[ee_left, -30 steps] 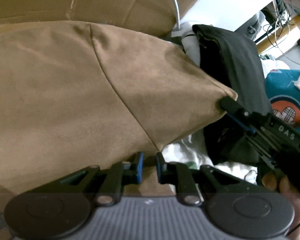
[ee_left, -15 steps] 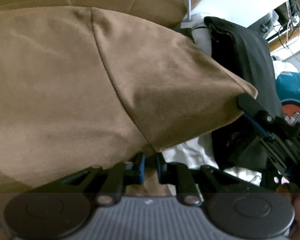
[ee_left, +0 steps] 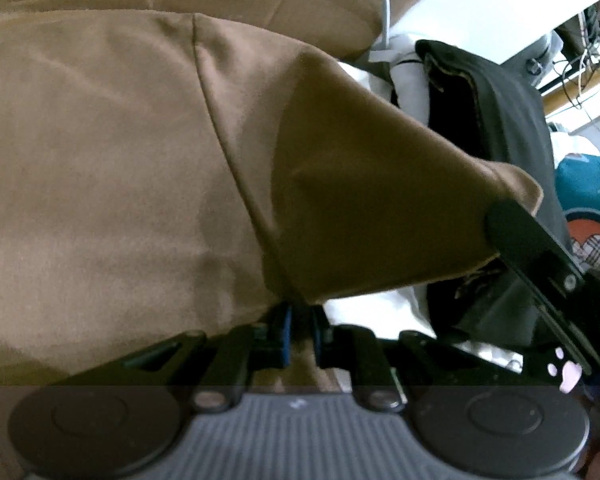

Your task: Fold clothes

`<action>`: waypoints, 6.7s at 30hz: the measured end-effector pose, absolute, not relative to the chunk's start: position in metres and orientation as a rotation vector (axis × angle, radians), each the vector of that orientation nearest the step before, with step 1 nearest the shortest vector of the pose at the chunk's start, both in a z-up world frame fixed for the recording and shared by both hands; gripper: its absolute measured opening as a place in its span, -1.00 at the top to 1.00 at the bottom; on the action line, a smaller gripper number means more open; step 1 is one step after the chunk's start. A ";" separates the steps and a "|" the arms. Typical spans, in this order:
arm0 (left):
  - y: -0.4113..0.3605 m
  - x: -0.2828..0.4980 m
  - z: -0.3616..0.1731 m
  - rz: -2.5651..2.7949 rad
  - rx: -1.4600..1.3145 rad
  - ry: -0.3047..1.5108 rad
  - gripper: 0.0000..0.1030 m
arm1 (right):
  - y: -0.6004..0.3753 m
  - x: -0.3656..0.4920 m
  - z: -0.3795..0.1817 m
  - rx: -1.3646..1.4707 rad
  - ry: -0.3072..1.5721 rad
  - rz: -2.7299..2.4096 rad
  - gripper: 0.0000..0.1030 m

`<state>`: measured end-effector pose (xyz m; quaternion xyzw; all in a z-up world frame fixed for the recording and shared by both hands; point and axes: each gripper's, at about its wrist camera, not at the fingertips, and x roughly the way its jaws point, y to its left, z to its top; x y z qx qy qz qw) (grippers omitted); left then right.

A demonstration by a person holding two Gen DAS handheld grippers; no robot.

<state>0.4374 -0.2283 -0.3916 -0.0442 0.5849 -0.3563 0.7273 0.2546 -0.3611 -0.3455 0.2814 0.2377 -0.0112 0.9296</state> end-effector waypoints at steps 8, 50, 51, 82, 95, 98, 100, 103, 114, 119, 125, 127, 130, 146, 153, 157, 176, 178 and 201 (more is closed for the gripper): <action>-0.226 0.438 -0.389 -0.747 -0.111 1.307 0.74 | -0.353 0.253 -0.342 0.554 0.505 0.027 0.86; -0.103 0.423 -0.327 -0.579 -0.199 1.204 0.67 | -0.283 0.263 -0.369 0.234 0.670 0.139 0.85; -0.098 0.422 -0.326 -0.580 -0.199 1.204 0.67 | -0.282 0.264 -0.371 0.227 0.686 0.140 0.85; -0.116 0.422 -0.319 -0.580 -0.158 1.155 0.58 | -0.321 0.264 -0.374 0.352 0.745 0.059 0.24; -0.146 0.431 -0.339 -0.711 -0.153 1.154 0.44 | -0.342 0.280 -0.391 0.417 0.761 -0.030 0.24; -0.150 0.433 -0.341 -0.723 -0.153 1.154 0.44 | -0.352 0.289 -0.397 0.522 0.760 -0.022 0.23; -0.152 0.435 -0.343 -0.733 -0.143 1.148 0.44 | -0.353 0.295 -0.399 0.526 0.756 -0.027 0.22; -0.152 0.436 -0.345 -0.738 -0.136 1.144 0.44 | -0.360 0.304 -0.409 0.588 0.767 -0.030 0.20; -0.155 0.445 -0.362 -0.714 -0.154 1.171 0.43 | -0.362 0.315 -0.425 0.674 0.783 -0.023 -0.02; -0.152 0.444 -0.361 -0.706 -0.150 1.172 0.43 | -0.365 0.317 -0.428 0.715 0.767 0.019 0.49; -0.140 0.442 -0.359 -0.680 -0.192 1.164 0.43 | -0.361 0.316 -0.416 0.700 0.724 0.061 0.82; -0.139 0.442 -0.358 -0.679 -0.208 1.164 0.43 | -0.359 0.313 -0.407 0.677 0.704 0.067 0.85; -0.137 0.443 -0.353 -0.685 -0.220 1.148 0.43 | -0.353 0.314 -0.394 0.628 0.684 0.073 0.85; -0.092 0.455 -0.340 -0.623 -0.389 1.076 0.43 | -0.302 0.327 -0.352 0.384 0.707 0.104 0.88; -0.067 0.462 -0.338 -0.580 -0.466 1.056 0.43 | -0.264 0.343 -0.345 0.245 0.747 0.115 0.86; -0.056 0.460 -0.336 -0.570 -0.475 1.049 0.43 | -0.249 0.345 -0.347 0.203 0.768 0.123 0.84; -0.039 0.450 -0.330 -0.546 -0.457 1.034 0.42 | -0.222 0.317 -0.333 0.139 0.759 0.213 0.29; -0.042 0.449 -0.330 -0.549 -0.446 1.037 0.42 | -0.229 0.310 -0.334 0.139 0.757 0.205 0.29; -0.148 0.427 -0.354 -0.695 -0.097 1.034 -0.05 | -0.311 0.290 -0.376 0.243 0.802 0.095 0.29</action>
